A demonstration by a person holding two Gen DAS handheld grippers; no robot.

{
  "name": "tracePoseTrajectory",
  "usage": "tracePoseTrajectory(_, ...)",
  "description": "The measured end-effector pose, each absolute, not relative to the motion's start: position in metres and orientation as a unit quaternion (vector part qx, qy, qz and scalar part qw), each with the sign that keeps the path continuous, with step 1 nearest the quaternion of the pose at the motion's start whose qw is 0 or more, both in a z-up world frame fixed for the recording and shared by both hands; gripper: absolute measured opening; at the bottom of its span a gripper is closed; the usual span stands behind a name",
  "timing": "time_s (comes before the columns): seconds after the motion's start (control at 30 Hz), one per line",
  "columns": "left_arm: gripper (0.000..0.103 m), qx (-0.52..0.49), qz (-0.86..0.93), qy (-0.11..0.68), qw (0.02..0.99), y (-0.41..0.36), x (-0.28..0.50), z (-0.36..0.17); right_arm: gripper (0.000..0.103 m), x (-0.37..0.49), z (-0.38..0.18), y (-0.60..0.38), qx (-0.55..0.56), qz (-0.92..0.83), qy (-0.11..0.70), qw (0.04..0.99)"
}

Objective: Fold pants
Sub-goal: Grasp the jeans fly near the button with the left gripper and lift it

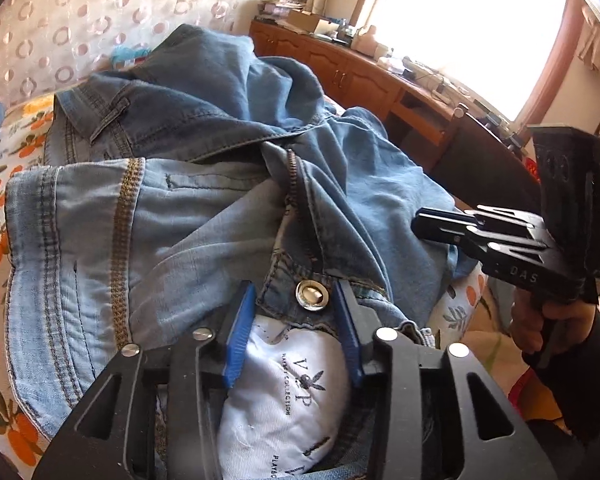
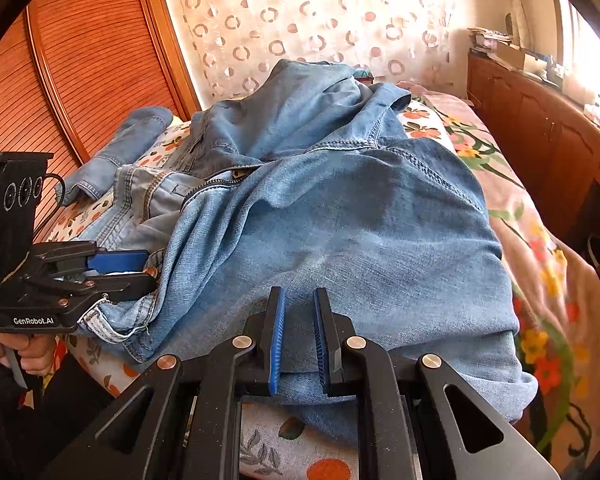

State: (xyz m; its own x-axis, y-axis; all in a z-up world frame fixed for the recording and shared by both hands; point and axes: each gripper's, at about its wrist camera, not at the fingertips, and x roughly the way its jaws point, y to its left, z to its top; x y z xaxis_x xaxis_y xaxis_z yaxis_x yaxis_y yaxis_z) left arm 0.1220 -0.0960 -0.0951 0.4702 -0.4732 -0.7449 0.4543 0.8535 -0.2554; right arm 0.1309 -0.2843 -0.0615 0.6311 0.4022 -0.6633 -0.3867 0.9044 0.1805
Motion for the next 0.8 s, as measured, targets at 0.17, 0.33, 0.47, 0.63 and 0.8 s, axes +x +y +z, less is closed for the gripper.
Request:
tracePoseTrajectory(0.17, 0.025, -0.011, -0.281, 0.424, 0.861, -0.099, 0.116, -0.087, 0.014, 0.132, -0.062, -0.284, 0.012, 0.217, 0.370, 0.903)
tracePoseTrajectory(0.33, 0.021, -0.007, -0.274, 0.396, 0.876, -0.091, 0.111, -0.072, 0.014, 0.132, -0.065, -0.284, 0.013, 0.216, 0.372, 0.903)
tracePoseTrajectory(0.47, 0.019, -0.006, -0.257, 0.377, 0.890, -0.074, 0.114, -0.057, 0.014, 0.132, -0.066, -0.285, 0.014, 0.215, 0.372, 0.903)
tracePoseTrajectory(0.63, 0.018, -0.007, -0.216, 0.356, 0.909, -0.037, 0.131, -0.035, 0.014, 0.134, -0.063, -0.283, 0.013, 0.213, 0.370, 0.904)
tracePoseTrajectory(0.8, 0.018, 0.019, -0.186, 0.347, 0.919, -0.019, 0.160, -0.023, 0.014, 0.139, -0.058, -0.280, 0.010, 0.215, 0.363, 0.907)
